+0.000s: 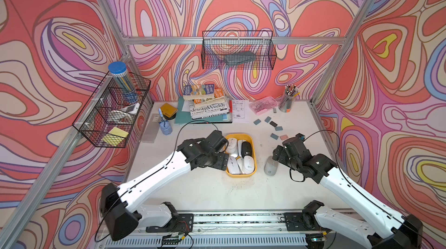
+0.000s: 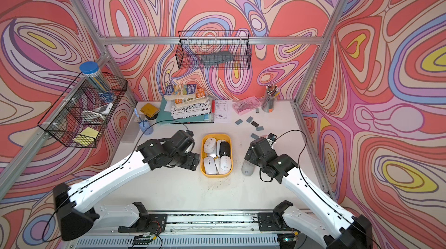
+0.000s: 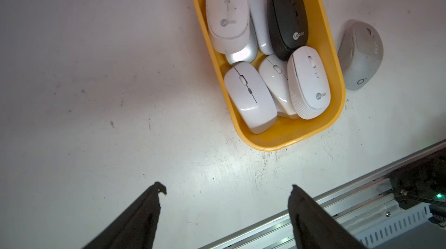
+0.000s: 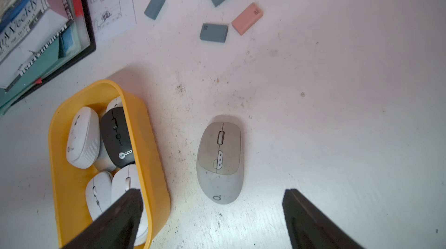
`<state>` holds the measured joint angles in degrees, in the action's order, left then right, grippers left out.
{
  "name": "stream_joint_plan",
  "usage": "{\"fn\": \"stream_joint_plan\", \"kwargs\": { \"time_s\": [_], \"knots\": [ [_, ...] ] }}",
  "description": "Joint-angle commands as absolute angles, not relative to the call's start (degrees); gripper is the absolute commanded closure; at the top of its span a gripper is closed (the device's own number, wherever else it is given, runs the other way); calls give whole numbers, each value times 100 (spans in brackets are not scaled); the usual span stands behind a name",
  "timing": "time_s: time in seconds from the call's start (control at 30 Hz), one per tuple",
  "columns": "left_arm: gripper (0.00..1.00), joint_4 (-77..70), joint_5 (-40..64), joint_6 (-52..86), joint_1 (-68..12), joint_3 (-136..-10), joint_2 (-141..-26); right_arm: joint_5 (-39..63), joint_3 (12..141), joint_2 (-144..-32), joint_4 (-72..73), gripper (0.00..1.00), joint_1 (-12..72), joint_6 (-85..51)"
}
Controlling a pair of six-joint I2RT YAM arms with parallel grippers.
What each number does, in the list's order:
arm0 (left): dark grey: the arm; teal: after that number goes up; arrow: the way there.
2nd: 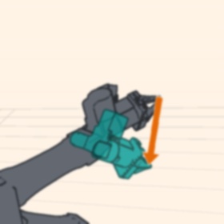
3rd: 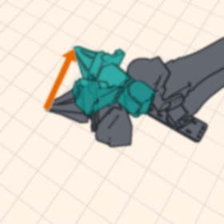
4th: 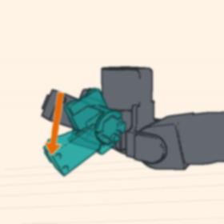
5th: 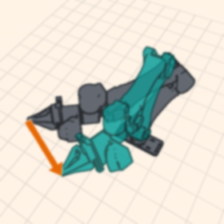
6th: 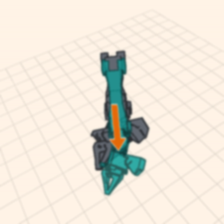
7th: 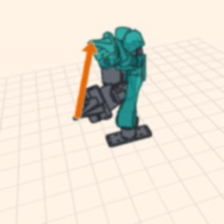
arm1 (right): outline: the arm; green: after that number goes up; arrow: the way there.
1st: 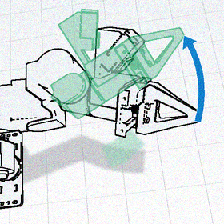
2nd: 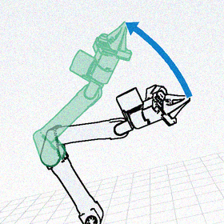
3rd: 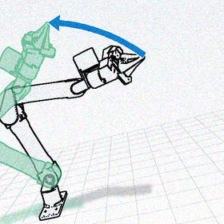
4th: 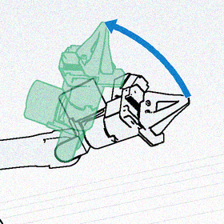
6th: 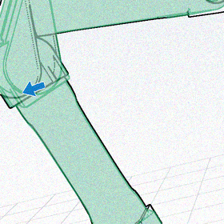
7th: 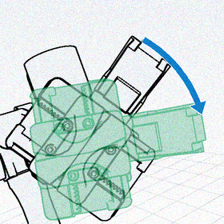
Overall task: Take out the mouse from the storage box
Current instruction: Place the mouse at the center of the board, then pick up the mouse from the storage box.
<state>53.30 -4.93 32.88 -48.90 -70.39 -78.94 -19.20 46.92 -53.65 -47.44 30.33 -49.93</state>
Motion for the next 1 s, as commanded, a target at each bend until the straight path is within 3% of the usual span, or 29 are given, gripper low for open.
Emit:
{"fn": "stream_joint_plan", "kwargs": {
  "time_s": [0.0,0.23,0.4,0.97],
  "knots": [
    [11,5091,-548,3559,-5021,-7215,-8375,-2422,4559,-5107,-5048,8,3006,-5124],
    [10,5062,-841,3536,-5027,-8073,-9404,-2132,4330,-5088,-4654,9,3011,-4924],
    [17,4817,210,3503,-5111,-8368,-9934,-2172,4274,-5163,-4643,10,3012,-4795],
    [17,4743,-219,4063,-5728,-8631,-10792,-2424,3947,-4440,-4914,10,3013,-4825]
  ]
}}
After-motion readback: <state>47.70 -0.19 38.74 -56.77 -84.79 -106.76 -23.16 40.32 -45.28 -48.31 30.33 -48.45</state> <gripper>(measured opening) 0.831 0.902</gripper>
